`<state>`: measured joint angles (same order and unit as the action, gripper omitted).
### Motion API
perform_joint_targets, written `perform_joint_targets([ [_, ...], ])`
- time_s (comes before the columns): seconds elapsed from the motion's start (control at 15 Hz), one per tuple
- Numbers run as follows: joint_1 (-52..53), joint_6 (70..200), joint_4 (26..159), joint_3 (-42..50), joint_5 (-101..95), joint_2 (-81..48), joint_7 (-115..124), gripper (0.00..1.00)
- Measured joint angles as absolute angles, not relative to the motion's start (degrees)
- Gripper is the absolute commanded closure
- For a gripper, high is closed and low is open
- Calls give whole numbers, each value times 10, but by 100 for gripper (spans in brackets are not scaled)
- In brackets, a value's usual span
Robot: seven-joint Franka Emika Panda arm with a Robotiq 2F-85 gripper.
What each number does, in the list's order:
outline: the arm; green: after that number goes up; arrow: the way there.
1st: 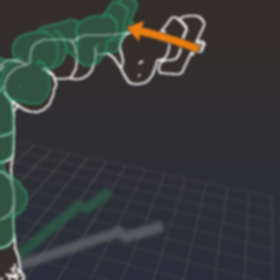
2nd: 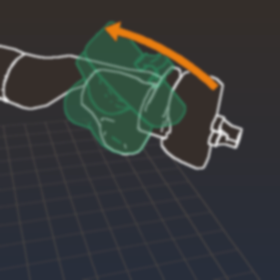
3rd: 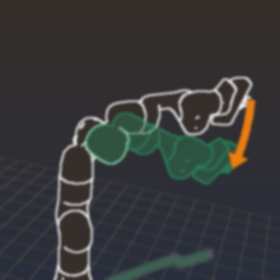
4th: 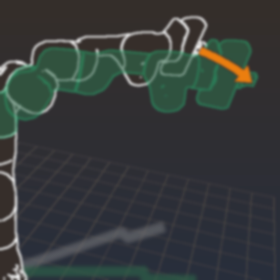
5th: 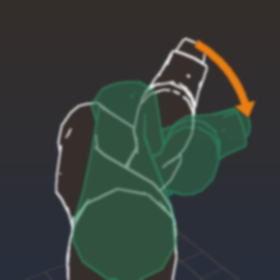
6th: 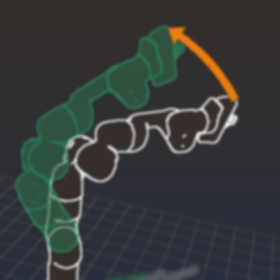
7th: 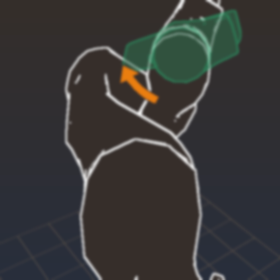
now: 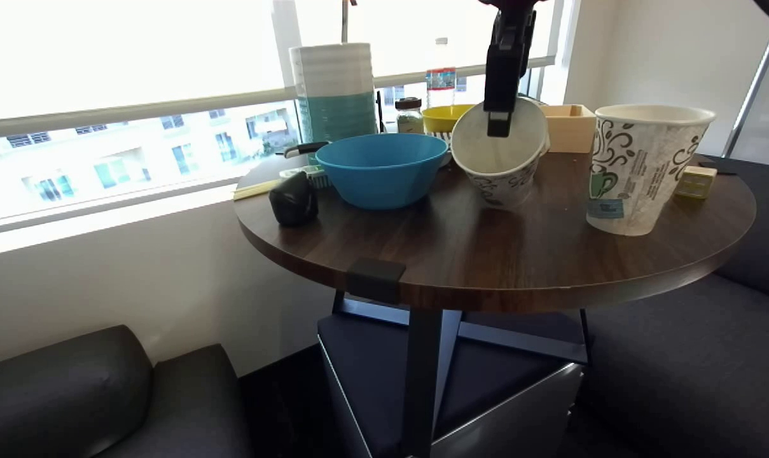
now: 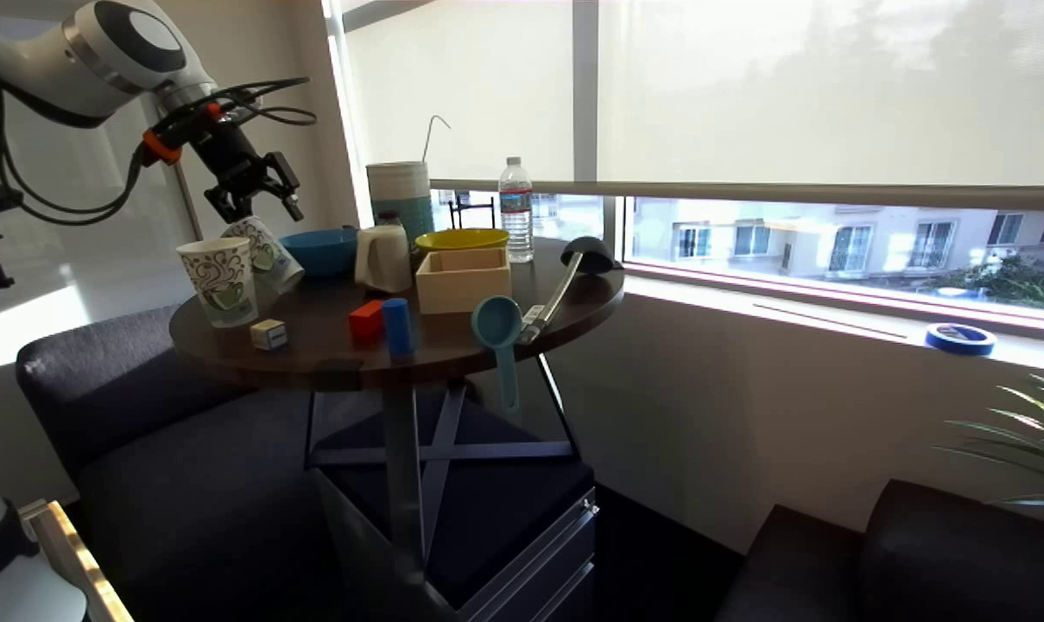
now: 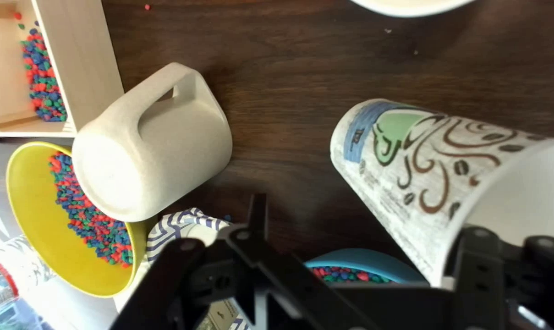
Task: Turn the paper cup on the left upside down, pick up the paper cup on the right and put it on the paper cup to the left
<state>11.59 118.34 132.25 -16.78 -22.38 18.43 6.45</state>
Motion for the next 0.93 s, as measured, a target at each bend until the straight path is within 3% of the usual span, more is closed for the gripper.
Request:
perform_joint_targets([
  [0.93, 121, 1169, 1300, -85, 2, 201, -61, 0],
])
